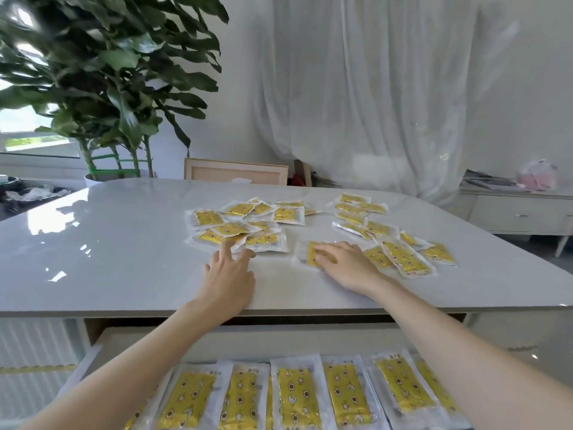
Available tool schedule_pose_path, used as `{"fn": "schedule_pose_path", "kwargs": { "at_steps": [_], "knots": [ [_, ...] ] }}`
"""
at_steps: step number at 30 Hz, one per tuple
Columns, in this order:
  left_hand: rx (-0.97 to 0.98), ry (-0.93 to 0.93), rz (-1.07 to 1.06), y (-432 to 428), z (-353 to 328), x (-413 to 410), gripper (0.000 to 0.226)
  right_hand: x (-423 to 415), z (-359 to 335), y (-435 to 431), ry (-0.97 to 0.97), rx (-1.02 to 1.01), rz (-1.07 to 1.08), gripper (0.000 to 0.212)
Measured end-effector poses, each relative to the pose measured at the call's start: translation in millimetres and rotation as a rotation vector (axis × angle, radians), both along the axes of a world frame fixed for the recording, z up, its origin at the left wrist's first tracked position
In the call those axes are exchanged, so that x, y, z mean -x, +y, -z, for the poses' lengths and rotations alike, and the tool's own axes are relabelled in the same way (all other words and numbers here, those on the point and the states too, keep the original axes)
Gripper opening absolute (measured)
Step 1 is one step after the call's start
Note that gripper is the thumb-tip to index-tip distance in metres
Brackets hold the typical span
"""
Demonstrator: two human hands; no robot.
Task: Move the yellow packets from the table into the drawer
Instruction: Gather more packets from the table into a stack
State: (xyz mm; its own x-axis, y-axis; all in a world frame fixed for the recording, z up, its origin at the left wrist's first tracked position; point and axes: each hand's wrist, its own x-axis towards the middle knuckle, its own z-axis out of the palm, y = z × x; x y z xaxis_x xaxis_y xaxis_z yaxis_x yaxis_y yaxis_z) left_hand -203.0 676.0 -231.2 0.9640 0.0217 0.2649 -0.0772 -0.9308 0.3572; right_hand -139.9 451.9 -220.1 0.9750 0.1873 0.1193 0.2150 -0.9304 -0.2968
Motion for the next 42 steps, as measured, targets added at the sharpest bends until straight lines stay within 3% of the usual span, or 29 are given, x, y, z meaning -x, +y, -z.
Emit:
{"fn": "schedule_pose_path", "kwargs": {
  "at_steps": [4,9,11,14,19,28,30,33,35,37,39,40,42],
  "knots": [
    [0.07,-0.071,-0.045,-19,0,-6,0.049,1,-11,-7,-0.153,-0.17,-0.033,0.036],
    [0.218,-0.183,-0.006,-65,-14,-23,0.045,-5,-18,-51,-0.362,-0.112,0.254,0.036],
    [0.269,-0.165,0.034,-82,-16,-33,0.042,-6,-15,-72,-0.317,-0.132,0.424,0.036],
    [0.227,-0.106,0.082,-95,-6,-48,0.04,-2,-3,-93,-0.118,-0.119,0.57,0.054],
    [0.081,-0.023,0.074,-101,-2,-60,0.043,-3,3,-102,-0.082,-0.102,0.536,0.064],
    [0.071,0.017,0.123,-102,-2,-57,0.042,-7,-28,-104,0.174,-0.438,0.555,0.11],
    [0.105,0.009,0.125,-101,-2,-57,0.041,-7,-34,-106,0.215,-0.412,0.549,0.1],
    [0.167,-0.008,0.124,-98,-2,-57,0.038,-8,-44,-106,0.19,-0.385,0.518,0.04],
    [0.211,-0.025,0.132,-96,-1,-58,0.036,-13,-51,-101,0.106,-0.462,0.472,0.019],
    [0.234,-0.036,0.14,-96,0,-58,0.034,-22,-61,-94,0.084,-0.593,0.4,0.02],
    [0.241,-0.044,0.143,-97,2,-59,0.034,-32,-69,-87,0.126,-0.689,0.321,0.046],
    [0.242,-0.05,0.141,-97,3,-60,0.033,-36,-71,-84,0.164,-0.682,0.298,0.05],
    [0.235,-0.059,0.137,-98,4,-60,0.034,-44,-66,-81,0.204,-0.602,0.259,0.026]
  ]
}}
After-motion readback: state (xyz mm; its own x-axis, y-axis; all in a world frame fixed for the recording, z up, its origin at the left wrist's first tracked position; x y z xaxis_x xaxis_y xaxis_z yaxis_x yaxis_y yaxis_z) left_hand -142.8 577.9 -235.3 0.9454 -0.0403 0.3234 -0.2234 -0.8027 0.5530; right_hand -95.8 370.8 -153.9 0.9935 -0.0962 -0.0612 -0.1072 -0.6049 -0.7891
